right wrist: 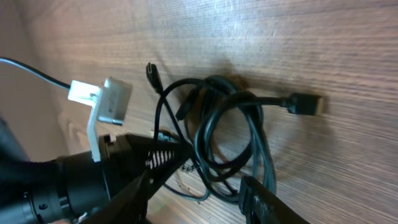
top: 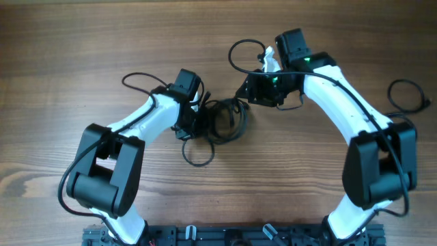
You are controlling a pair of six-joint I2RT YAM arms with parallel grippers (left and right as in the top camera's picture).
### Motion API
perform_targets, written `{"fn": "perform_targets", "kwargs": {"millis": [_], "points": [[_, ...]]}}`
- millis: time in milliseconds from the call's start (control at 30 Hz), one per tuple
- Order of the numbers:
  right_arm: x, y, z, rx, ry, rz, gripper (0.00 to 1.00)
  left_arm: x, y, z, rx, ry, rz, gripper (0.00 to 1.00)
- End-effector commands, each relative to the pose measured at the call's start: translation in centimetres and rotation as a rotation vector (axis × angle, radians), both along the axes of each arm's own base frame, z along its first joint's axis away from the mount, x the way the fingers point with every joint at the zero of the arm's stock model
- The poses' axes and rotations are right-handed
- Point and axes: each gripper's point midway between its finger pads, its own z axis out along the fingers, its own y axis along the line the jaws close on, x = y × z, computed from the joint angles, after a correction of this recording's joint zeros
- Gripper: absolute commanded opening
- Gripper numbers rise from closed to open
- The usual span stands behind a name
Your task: Untangle cables
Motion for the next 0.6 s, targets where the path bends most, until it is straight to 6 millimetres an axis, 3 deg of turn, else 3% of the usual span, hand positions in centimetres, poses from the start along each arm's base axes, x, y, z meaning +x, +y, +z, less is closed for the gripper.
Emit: {"fn": "perform_targets", "kwargs": {"millis": [0, 200, 367, 467, 567], "points": [[-0.1, 1.1, -1.3, 0.047, 0.058, 0.009, 0.49, -1.6, 2.3, -2.7, 0.114, 0.008, -0.007, 0.04], [0.1, 2.0, -2.9, 0.056, 0.194, -0.111, 0.43, -0.8, 4.7, -3.2, 0.252, -0.041, 0.008, 0.04], [0.5, 3.5, -3.2, 0.059, 0.269, -0.22, 0.37, -0.6, 4.8, -3.2, 0.255, -0.049, 0.009, 0.04], [1.2, 2.4, -4.5, -0.034, 0.315, -0.383, 0.29, -0.6, 4.8, -3.2, 0.256, -0.048, 0.009, 0.04], [1.4, 2.0, -4.7, -0.054, 0.324, -0.424, 0.29, -0.7, 4.8, -3.2, 0.257, -0.047, 0.009, 0.04]]}}
